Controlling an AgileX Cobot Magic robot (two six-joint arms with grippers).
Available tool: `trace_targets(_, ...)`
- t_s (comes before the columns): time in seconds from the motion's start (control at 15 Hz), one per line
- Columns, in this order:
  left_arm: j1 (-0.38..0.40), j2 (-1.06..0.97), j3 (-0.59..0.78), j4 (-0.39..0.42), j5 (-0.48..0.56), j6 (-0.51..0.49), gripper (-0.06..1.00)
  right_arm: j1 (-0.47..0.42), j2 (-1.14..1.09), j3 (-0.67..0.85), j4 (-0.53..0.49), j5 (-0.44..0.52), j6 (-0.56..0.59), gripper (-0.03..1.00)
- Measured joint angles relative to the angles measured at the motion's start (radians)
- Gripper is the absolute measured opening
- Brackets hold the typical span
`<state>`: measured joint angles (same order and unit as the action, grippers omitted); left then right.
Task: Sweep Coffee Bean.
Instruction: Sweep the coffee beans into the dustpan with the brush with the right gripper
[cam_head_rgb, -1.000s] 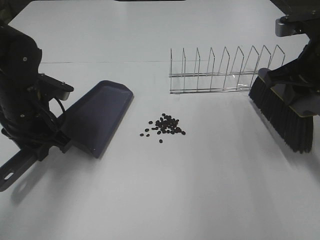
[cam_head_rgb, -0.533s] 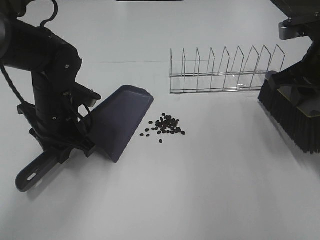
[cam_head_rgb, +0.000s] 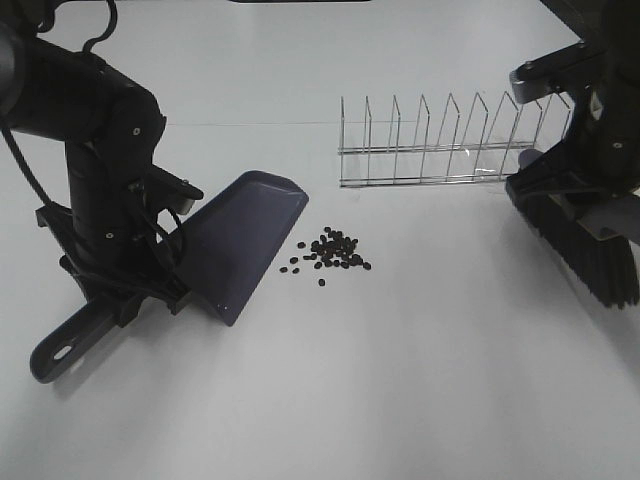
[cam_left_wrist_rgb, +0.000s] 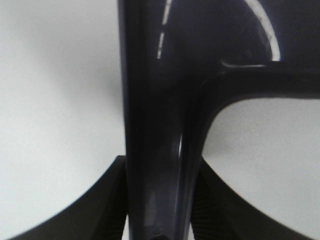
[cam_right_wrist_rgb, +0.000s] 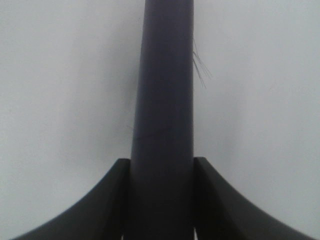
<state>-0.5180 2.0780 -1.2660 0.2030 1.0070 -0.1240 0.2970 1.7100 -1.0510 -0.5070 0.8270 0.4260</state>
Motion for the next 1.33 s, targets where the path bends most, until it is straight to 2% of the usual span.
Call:
trace_targets(0.2, -0.011, 0.003, 0.000, 0.001, 0.000, 0.000, 0.32, 0.108, 0.039, -0.006, -0.052, 0.000, 0.064, 0.31)
trace_targets(0.27, -0.014, 0.003, 0.000, 0.001, -0.002, 0.008, 0.32, 0.178, 0.093, -0.049, -0.059, 0.002, 0.076, 0.31)
trace_targets(0.53, -0.014, 0.003, 0.000, 0.001, -0.002, 0.023, 0.32, 0.269, 0.216, -0.148, -0.035, 0.001, 0.081, 0.31)
trace_targets(0.73, -0.014, 0.003, 0.000, 0.000, -0.003, 0.026, 0.32, 0.301, 0.306, -0.233, 0.085, -0.020, 0.064, 0.31)
trace_targets(0.87, -0.014, 0.003, 0.000, -0.001, -0.003, 0.026, 0.32, 0.302, 0.336, -0.257, 0.237, -0.085, 0.008, 0.31)
trace_targets(1.0, -0.014, 0.016, -0.001, -0.003, -0.009, 0.026, 0.32, 0.302, 0.340, -0.259, 0.348, -0.147, -0.007, 0.31)
trace_targets(1.33, -0.014, 0.040, -0.001, -0.031, -0.008, 0.027, 0.32, 0.302, 0.340, -0.260, 0.524, -0.263, -0.025, 0.31)
